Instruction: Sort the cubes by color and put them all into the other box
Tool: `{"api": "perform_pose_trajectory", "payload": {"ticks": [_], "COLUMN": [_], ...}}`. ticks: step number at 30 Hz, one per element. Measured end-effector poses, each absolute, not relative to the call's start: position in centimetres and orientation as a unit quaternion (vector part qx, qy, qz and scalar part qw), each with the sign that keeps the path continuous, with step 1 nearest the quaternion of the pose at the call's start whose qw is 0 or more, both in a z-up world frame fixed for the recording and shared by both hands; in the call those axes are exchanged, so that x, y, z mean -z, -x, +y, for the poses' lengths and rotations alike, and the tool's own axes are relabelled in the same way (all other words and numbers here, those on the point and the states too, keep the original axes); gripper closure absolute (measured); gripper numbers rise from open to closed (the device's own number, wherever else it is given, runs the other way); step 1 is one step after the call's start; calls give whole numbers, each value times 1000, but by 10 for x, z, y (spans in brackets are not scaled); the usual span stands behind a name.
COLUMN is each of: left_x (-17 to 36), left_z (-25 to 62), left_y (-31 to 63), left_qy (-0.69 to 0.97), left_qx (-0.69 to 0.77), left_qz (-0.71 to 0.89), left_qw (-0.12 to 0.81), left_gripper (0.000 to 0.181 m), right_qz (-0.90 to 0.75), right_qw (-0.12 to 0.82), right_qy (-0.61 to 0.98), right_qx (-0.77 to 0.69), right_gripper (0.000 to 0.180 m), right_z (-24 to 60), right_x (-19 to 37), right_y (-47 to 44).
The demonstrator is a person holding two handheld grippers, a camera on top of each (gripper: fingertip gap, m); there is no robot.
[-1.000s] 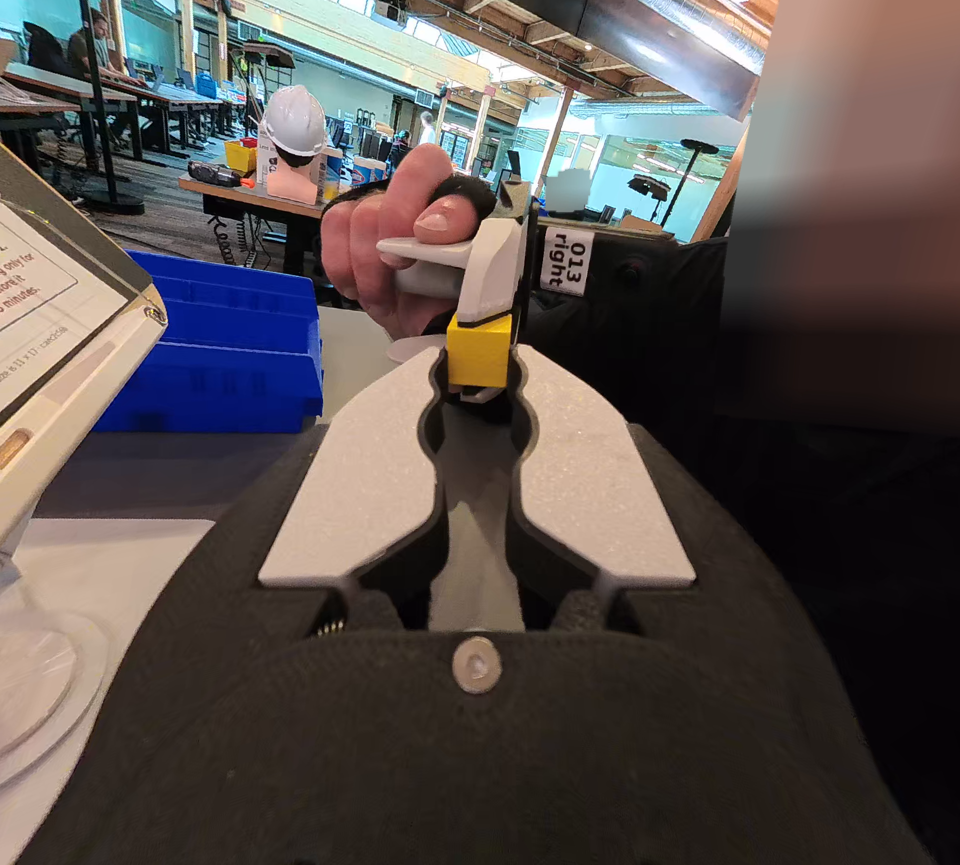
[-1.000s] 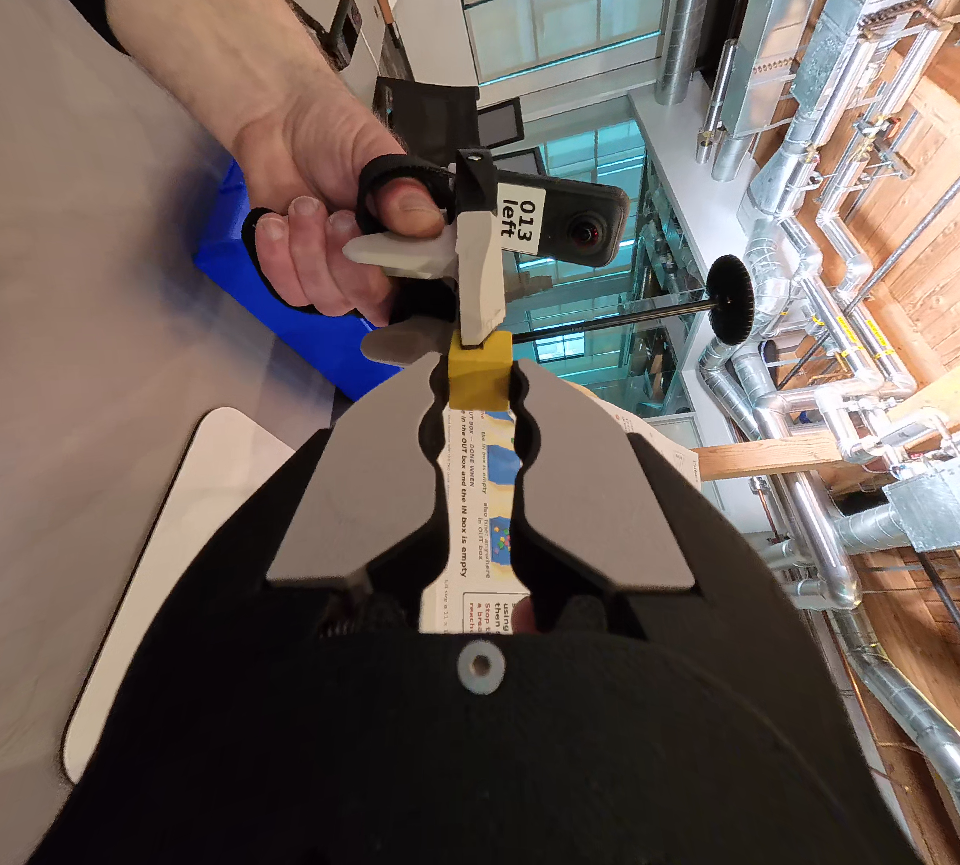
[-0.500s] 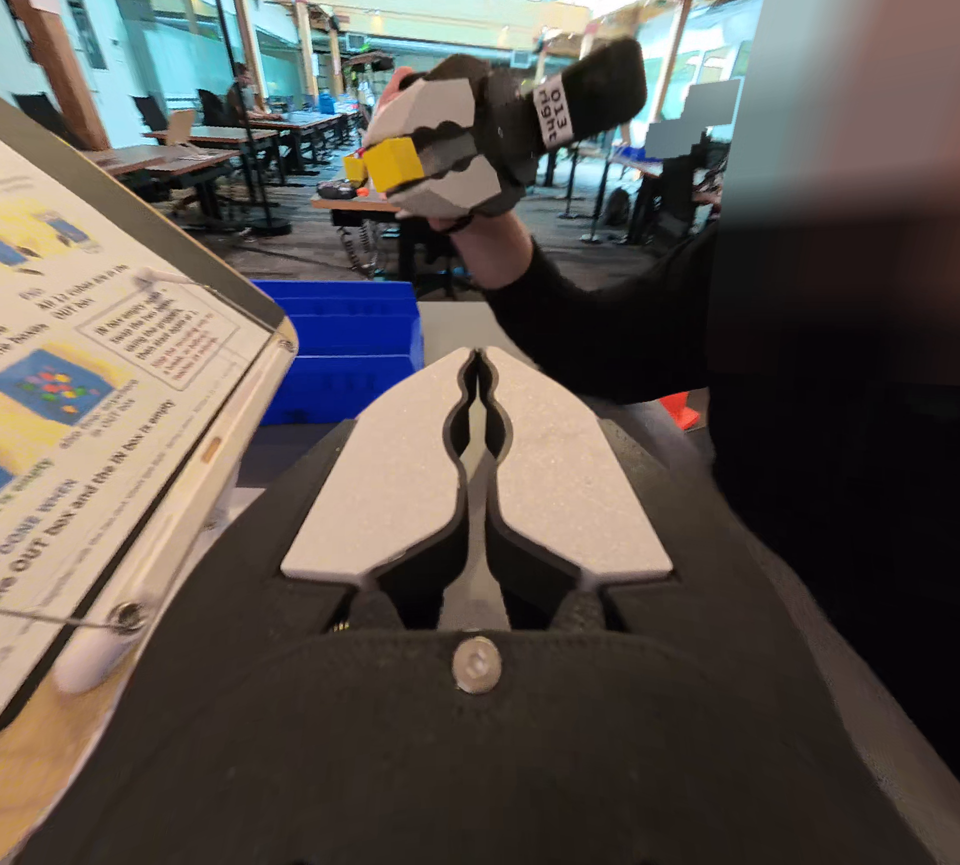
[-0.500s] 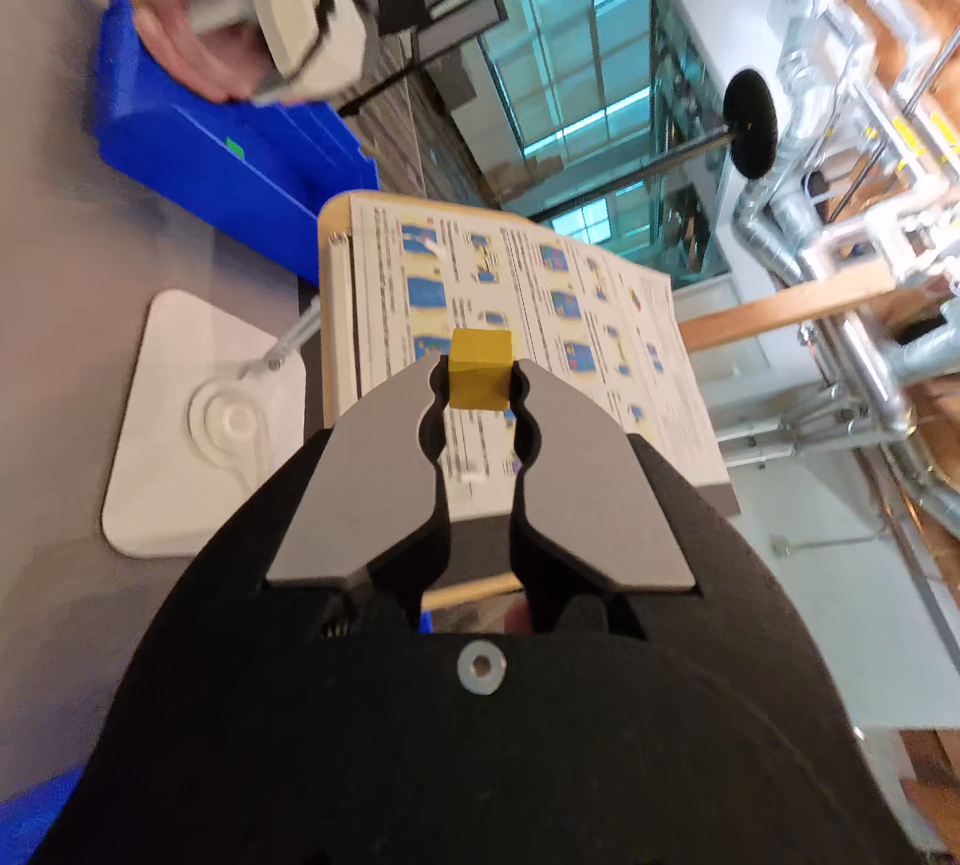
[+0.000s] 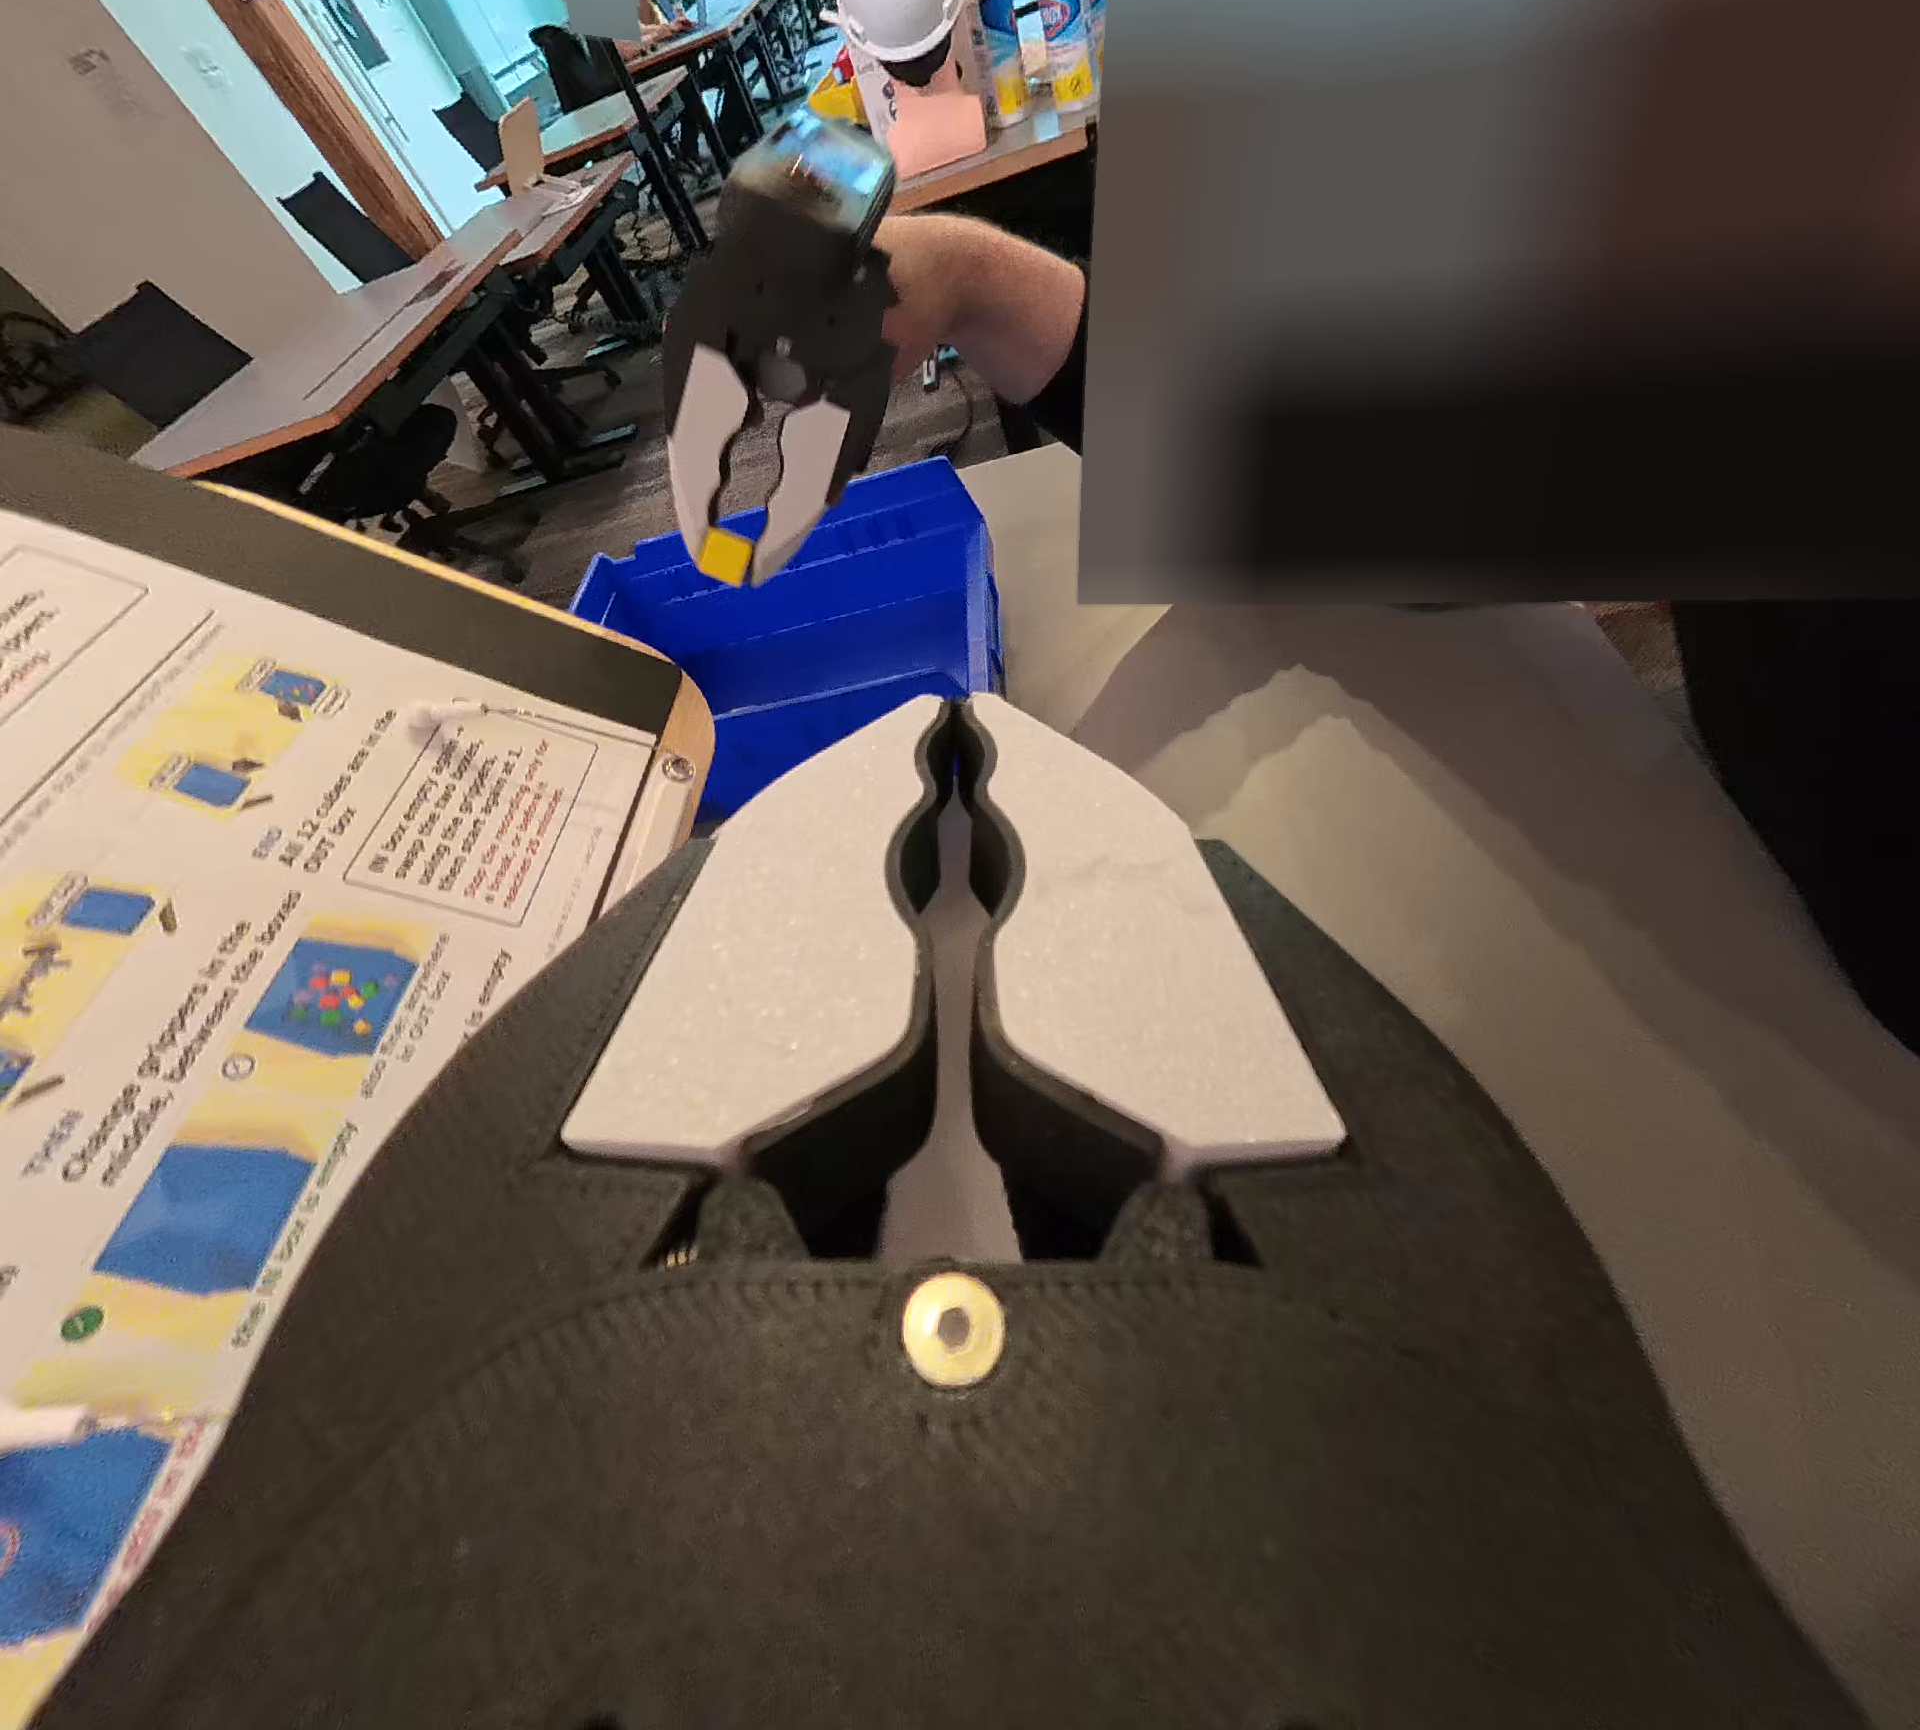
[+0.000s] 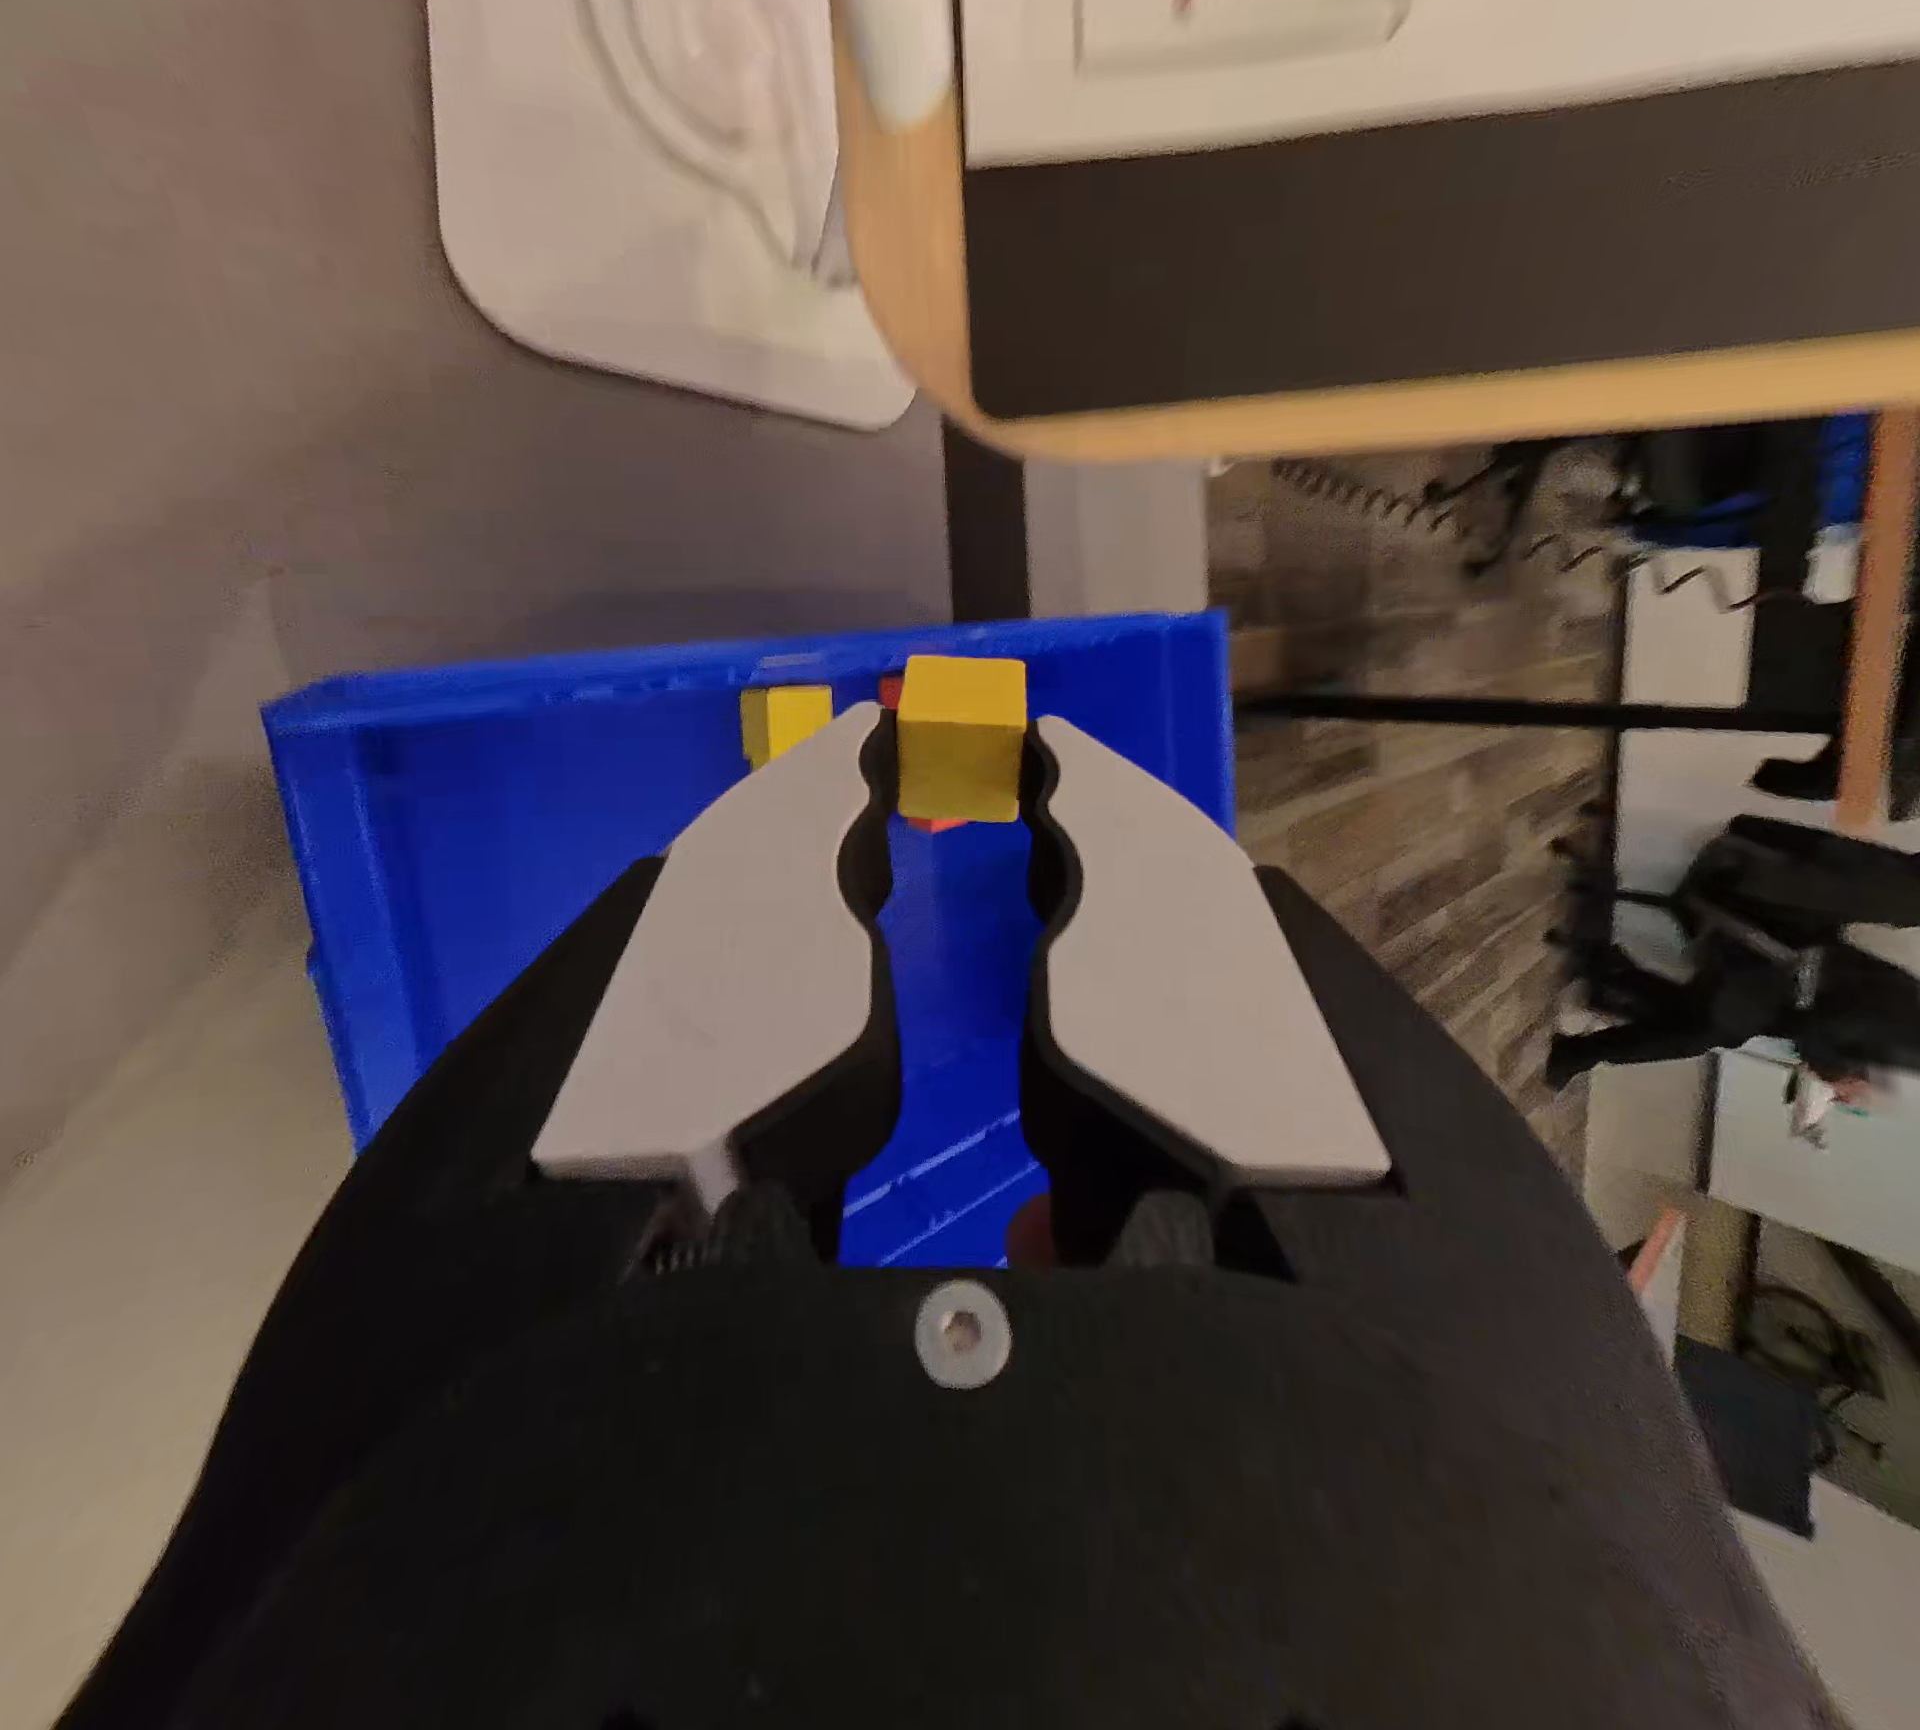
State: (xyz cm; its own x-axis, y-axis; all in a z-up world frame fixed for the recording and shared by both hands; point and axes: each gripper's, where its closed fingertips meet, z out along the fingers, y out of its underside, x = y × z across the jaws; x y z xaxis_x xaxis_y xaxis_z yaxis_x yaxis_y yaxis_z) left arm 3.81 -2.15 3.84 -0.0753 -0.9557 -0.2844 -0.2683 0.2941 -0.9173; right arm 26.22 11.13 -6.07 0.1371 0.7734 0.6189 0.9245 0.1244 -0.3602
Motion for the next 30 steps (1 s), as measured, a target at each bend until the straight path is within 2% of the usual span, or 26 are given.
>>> {"api": "perform_pose_trajectory", "payload": {"ticks": [6,13,22,30], "left_x": [-39,-27,-23,-13], "left_z": [-29,-27,-23,-20], "left_y": [-58,-63,-60,-63], "left_qy": [469,477,483,489], "left_qx": [343,317,308,290], "left_qz": [656,669,672,682], "left_qw": [482,473,469,461], "left_gripper": [181,181,181,181], "right_qz": [-643,-633,-630,-628], "right_qw": [253,153,95,81], "right_qy": [720,756,769,771], "right_qx": [60,60,62,66], "right_gripper": [157,157,157,157], "right_z": [118,133,133,138], "right_x": [119,178,208,221], "right_y": [-293,-313,-324,-327]}}
